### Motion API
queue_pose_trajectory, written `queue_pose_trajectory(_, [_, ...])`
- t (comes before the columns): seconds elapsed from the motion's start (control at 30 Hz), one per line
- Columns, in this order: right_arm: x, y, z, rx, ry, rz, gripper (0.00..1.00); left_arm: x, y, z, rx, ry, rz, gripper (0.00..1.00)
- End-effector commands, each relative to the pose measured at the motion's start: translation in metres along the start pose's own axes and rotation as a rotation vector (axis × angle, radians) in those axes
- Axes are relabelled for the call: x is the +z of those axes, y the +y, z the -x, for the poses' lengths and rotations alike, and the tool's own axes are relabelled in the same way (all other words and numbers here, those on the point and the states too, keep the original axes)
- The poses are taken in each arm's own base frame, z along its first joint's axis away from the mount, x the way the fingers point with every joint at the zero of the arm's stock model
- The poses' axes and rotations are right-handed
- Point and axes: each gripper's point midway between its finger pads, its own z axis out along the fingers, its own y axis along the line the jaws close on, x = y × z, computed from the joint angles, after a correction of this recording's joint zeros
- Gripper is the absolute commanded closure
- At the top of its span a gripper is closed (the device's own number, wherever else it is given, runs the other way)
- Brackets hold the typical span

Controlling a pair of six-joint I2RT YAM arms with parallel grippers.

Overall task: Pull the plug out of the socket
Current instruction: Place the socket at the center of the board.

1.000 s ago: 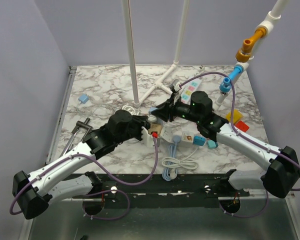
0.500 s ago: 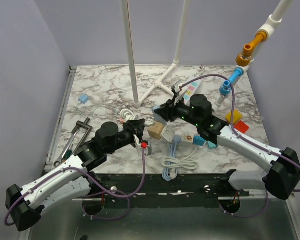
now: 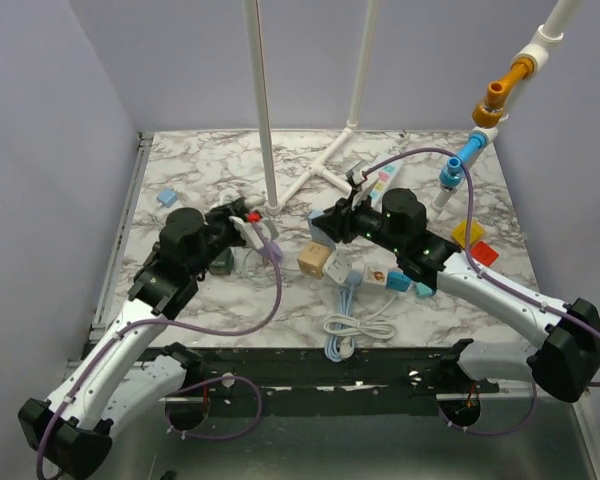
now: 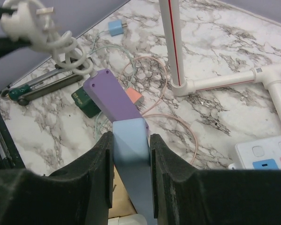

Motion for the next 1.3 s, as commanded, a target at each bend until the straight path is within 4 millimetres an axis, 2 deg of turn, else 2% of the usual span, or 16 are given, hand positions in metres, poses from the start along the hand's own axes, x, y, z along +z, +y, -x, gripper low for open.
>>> queue_pose_trajectory(0.0, [-0.014,0.016,0.026,-0.008,-0.065,0.063,0.99,-0.024,0.068,-0.032,-0.265,0.141,0.195,1.00])
queue_pose_trajectory(0.1, [-0.015,0.016,0.024,-0.011,-0.060,0.063,0.99,-0.028,0.089,-0.049,-0.352,0.202,0.251,1.00])
queue_pose_trajectory(0.2, [-0.014,0.014,0.021,-0.016,-0.049,0.056,0.99,-0.025,0.101,-0.064,-0.451,0.257,0.295,1.00])
queue_pose_trajectory(0.33, [-0.007,0.013,0.015,-0.040,-0.019,0.065,0.99,-0.004,0.092,-0.098,-0.558,0.395,0.232,1.00])
queue_pose_trajectory(0.4, [-0.005,0.015,0.014,-0.047,-0.013,0.076,0.99,0.004,0.089,-0.107,-0.613,0.419,0.192,0.98])
queue_pose_trajectory(0.53, [-0.010,0.015,0.022,-0.050,-0.031,0.067,0.99,0.018,0.075,-0.108,-0.731,0.404,0.069,0.76])
queue_pose_trajectory(0.7, [-0.014,0.017,0.026,-0.044,-0.041,0.071,0.99,0.026,0.036,-0.105,-0.815,0.389,-0.150,0.50])
queue_pose_trajectory(0.77, [-0.015,0.018,0.027,-0.036,-0.051,0.079,0.99,0.027,0.028,-0.104,-0.822,0.384,-0.190,0.40])
queue_pose_trajectory(0.83, [-0.016,0.021,0.027,-0.031,-0.053,0.092,0.99,0.026,0.027,-0.098,-0.812,0.361,-0.211,0.25])
queue_pose_trajectory(0.93, [-0.017,0.028,0.029,-0.031,-0.054,0.128,0.99,0.018,0.030,-0.071,-0.785,0.276,-0.272,0.02])
queue_pose_trajectory(1.07, [-0.023,0.041,0.036,-0.037,-0.065,0.200,0.99,-0.007,0.033,-0.015,-0.710,0.089,-0.364,0.01])
queue_pose_trajectory(1.17, [-0.031,0.054,0.043,-0.040,-0.083,0.263,0.99,-0.032,0.018,0.028,-0.693,-0.053,-0.506,0.01])
queue_pose_trajectory(1.27, [-0.041,0.066,0.049,-0.040,-0.116,0.324,0.99,-0.044,-0.001,0.056,-0.726,-0.160,-0.627,0.01])
